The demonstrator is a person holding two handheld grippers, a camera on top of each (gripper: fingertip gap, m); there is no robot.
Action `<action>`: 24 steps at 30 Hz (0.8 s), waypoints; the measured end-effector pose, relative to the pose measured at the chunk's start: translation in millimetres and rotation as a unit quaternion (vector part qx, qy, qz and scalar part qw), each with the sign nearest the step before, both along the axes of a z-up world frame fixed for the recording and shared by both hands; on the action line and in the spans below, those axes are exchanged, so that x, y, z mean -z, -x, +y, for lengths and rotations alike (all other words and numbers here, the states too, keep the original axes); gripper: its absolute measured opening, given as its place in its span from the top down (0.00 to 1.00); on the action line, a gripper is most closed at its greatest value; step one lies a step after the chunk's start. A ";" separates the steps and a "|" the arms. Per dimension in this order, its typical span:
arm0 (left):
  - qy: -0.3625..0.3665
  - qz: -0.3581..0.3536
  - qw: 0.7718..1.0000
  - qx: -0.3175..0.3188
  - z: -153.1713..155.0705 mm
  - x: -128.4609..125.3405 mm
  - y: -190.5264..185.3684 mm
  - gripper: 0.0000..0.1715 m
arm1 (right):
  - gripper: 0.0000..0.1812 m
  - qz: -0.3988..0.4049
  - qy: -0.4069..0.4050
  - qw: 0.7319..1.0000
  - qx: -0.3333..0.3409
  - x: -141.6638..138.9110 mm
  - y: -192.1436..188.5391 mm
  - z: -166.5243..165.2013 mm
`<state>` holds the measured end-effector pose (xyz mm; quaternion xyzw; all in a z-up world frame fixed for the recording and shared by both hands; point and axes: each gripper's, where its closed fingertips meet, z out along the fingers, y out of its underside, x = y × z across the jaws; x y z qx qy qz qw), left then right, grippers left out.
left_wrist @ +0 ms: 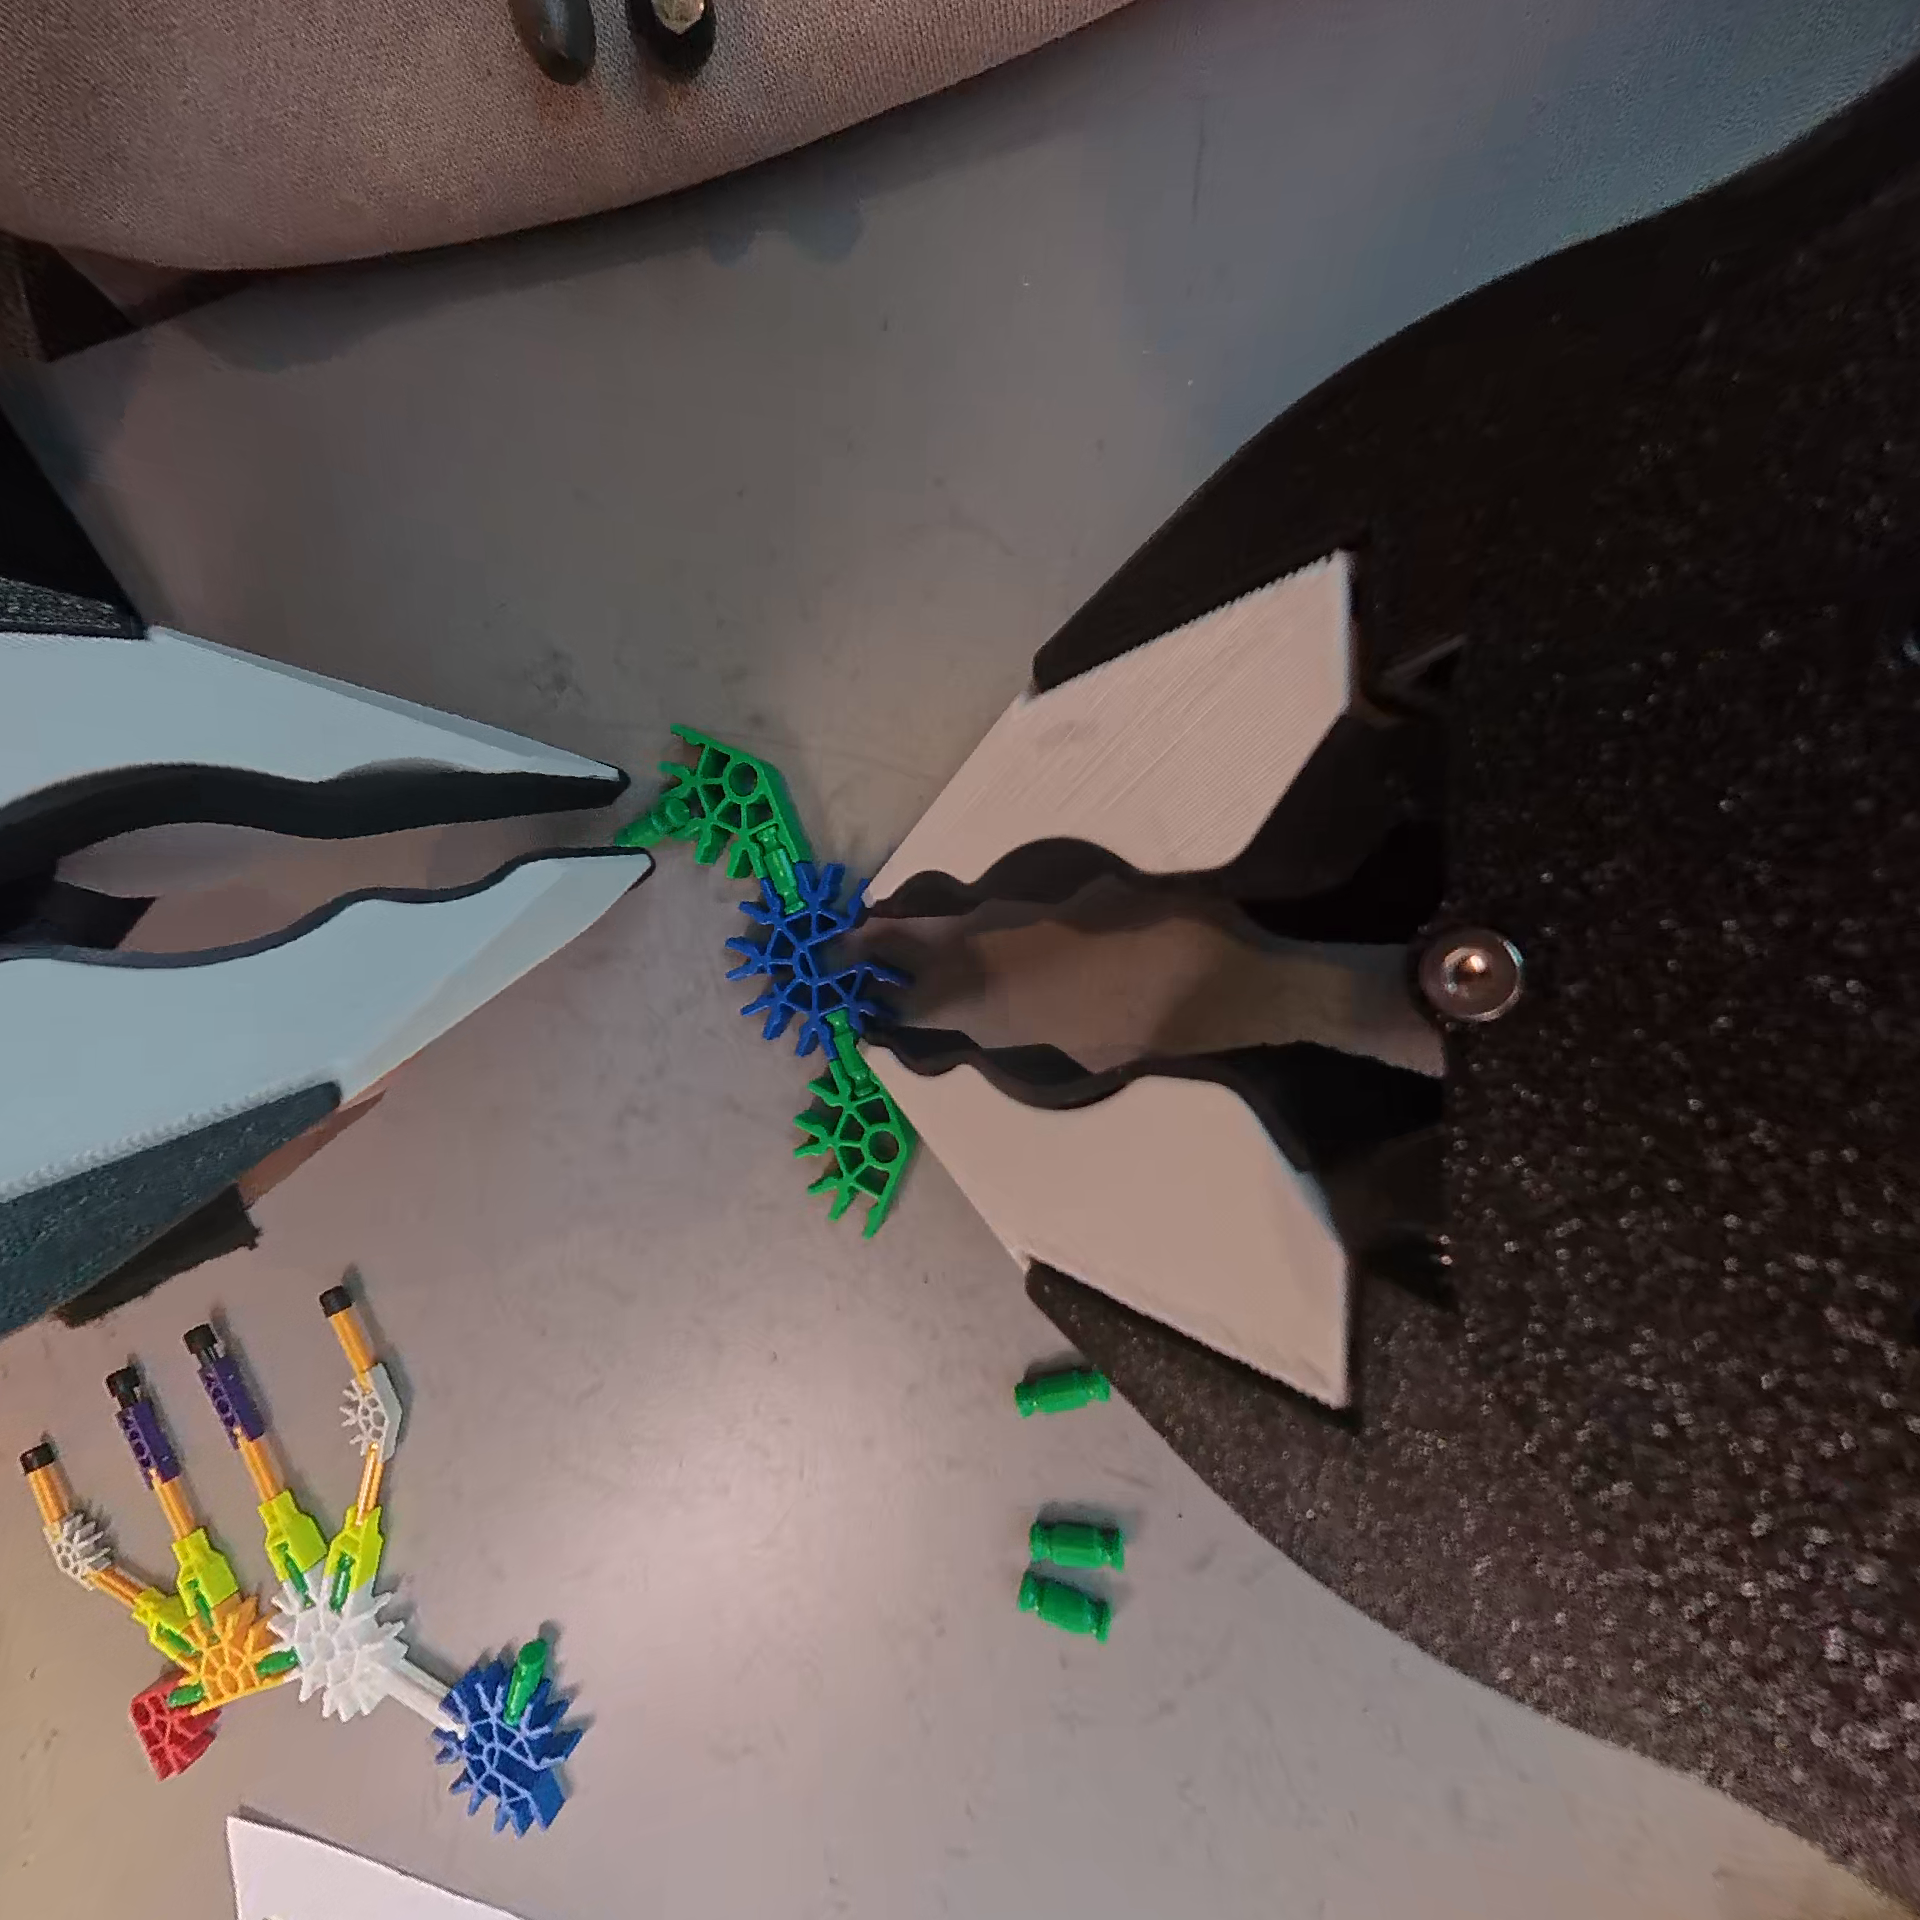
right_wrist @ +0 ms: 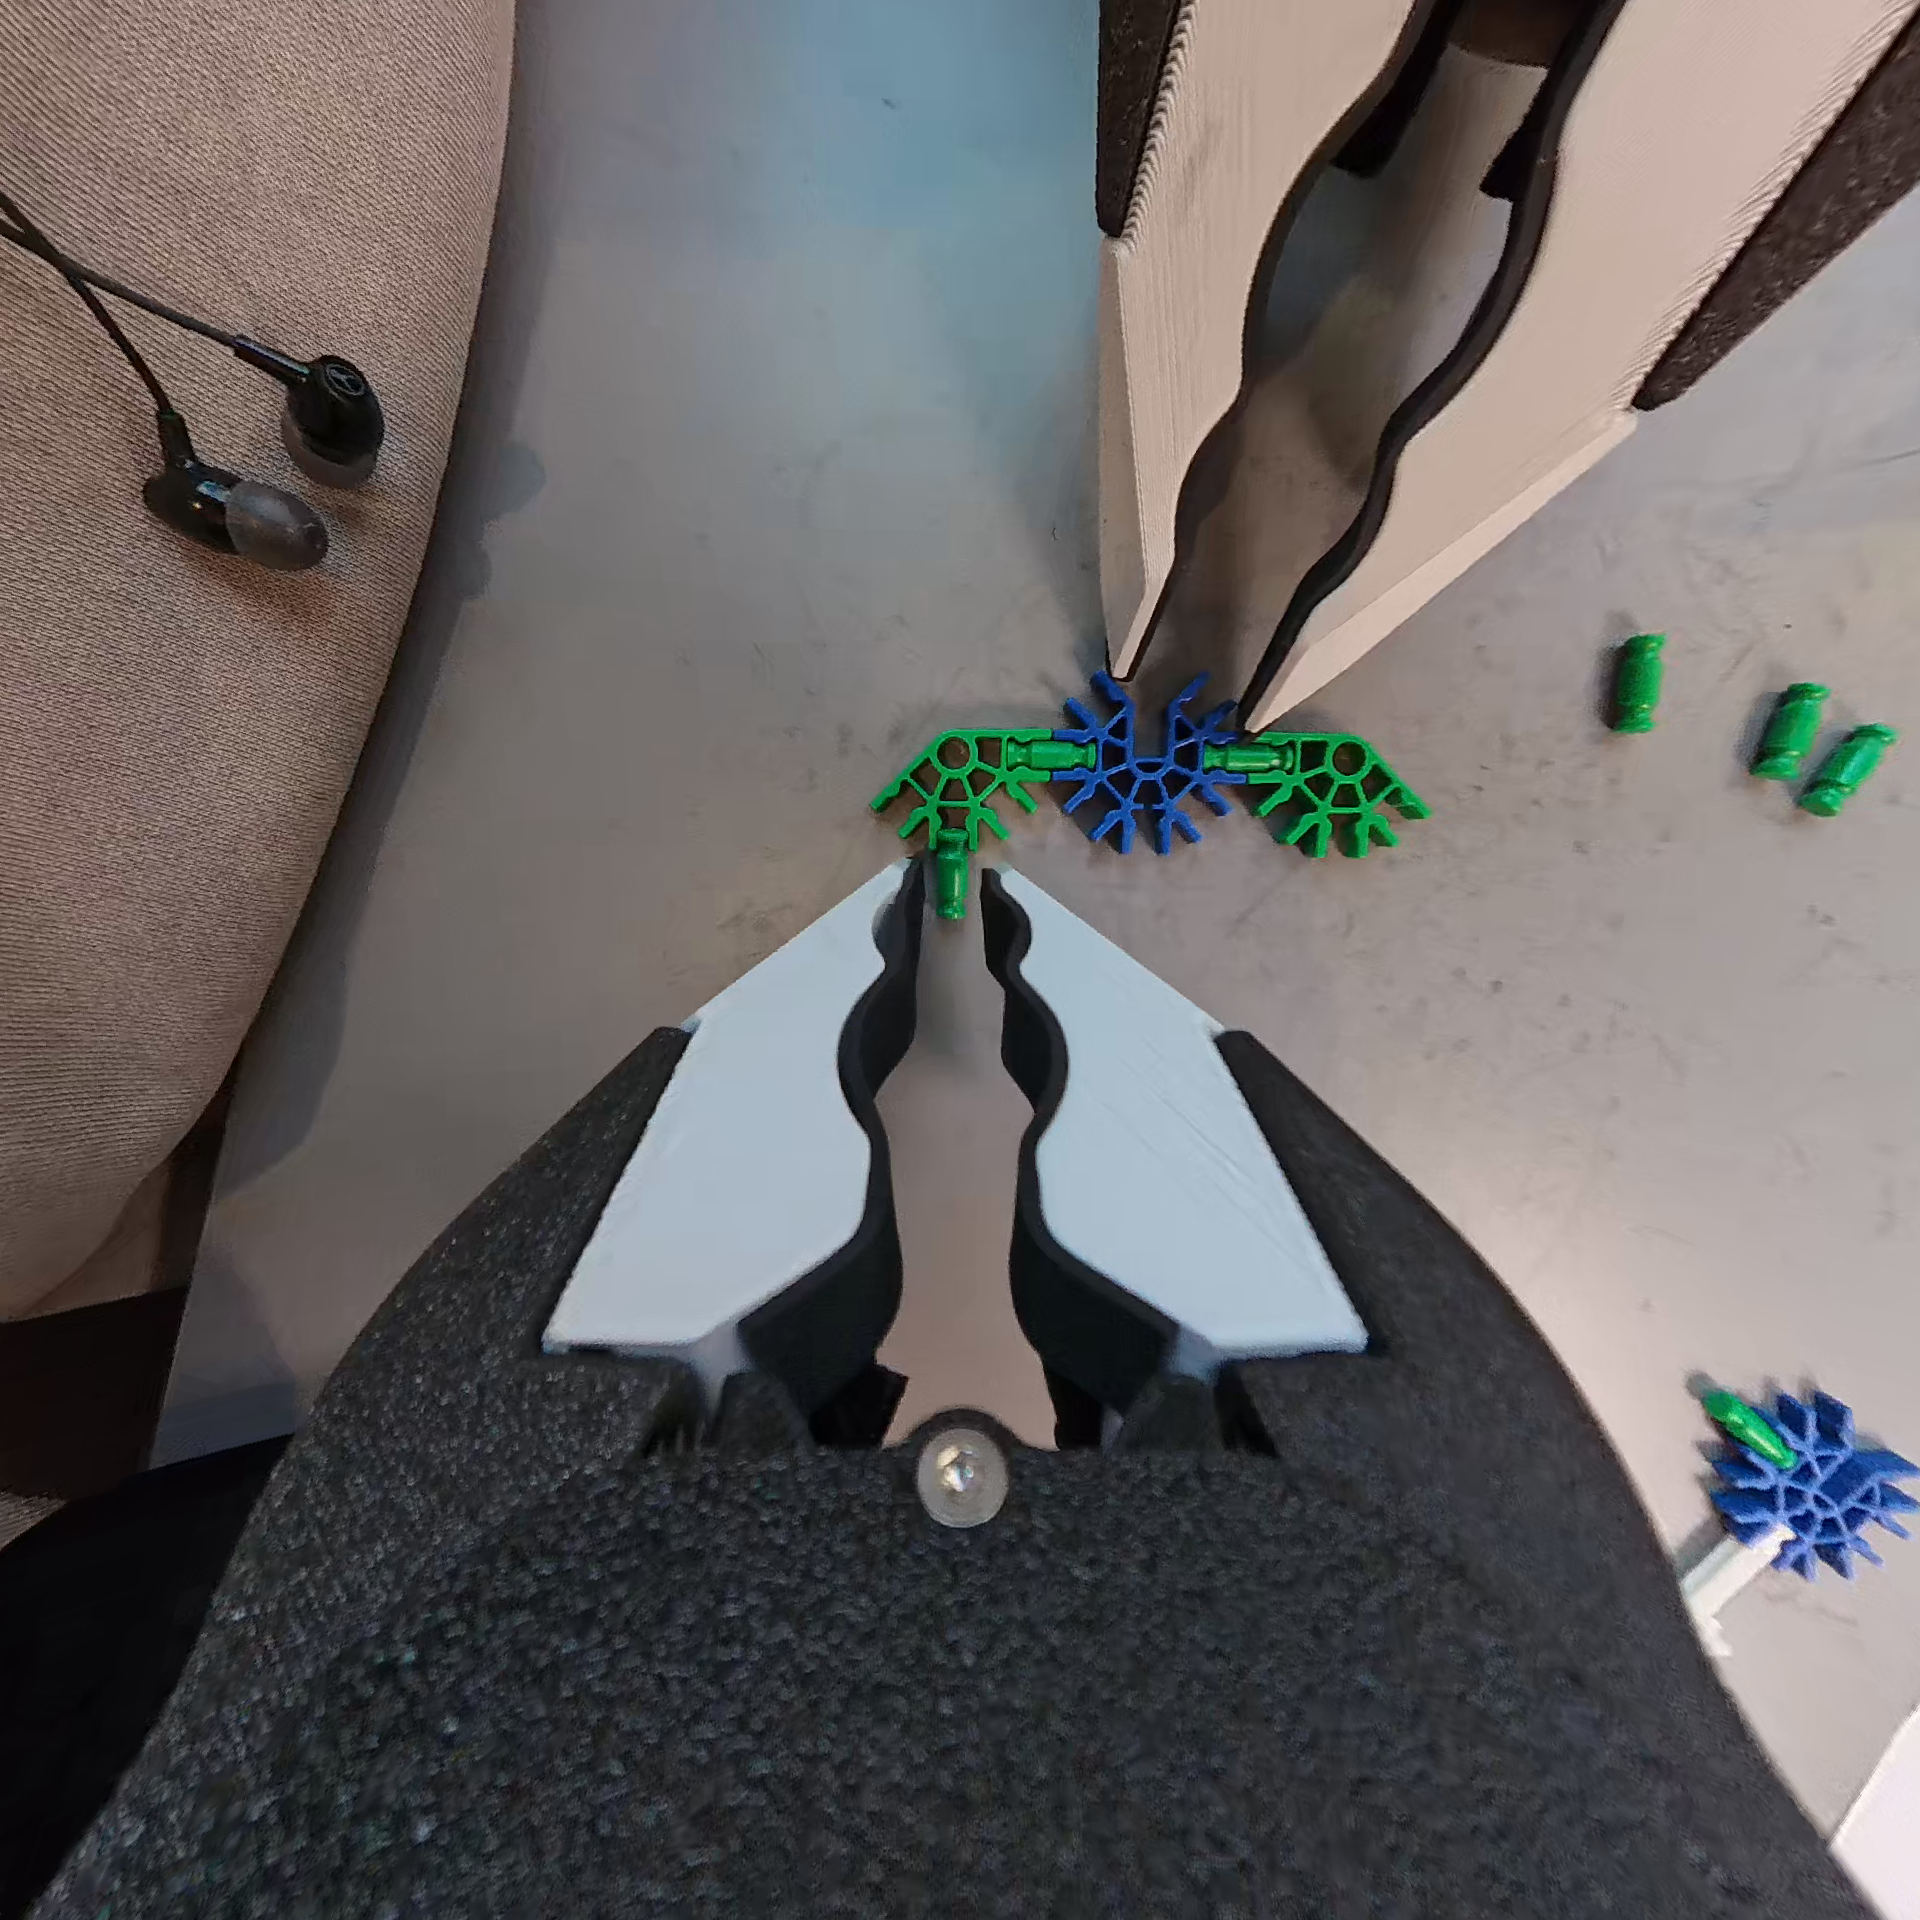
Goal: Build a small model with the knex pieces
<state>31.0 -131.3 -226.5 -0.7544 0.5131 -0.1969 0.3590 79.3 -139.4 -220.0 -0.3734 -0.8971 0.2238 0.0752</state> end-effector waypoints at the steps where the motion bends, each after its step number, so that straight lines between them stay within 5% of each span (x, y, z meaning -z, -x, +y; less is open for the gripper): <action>1: 0.000 0.000 1.000 0.000 0.0 0.0 0.0 0.88 | 0.95 0.000 -0.003 1.000 0.001 0.7 -0.7 1.2; 24: 0.001 0.006 1.000 -0.001 -1.2 0.9 -0.7 0.88 | 0.97 -0.011 -0.006 1.000 -0.013 6.5 1.3 -5.2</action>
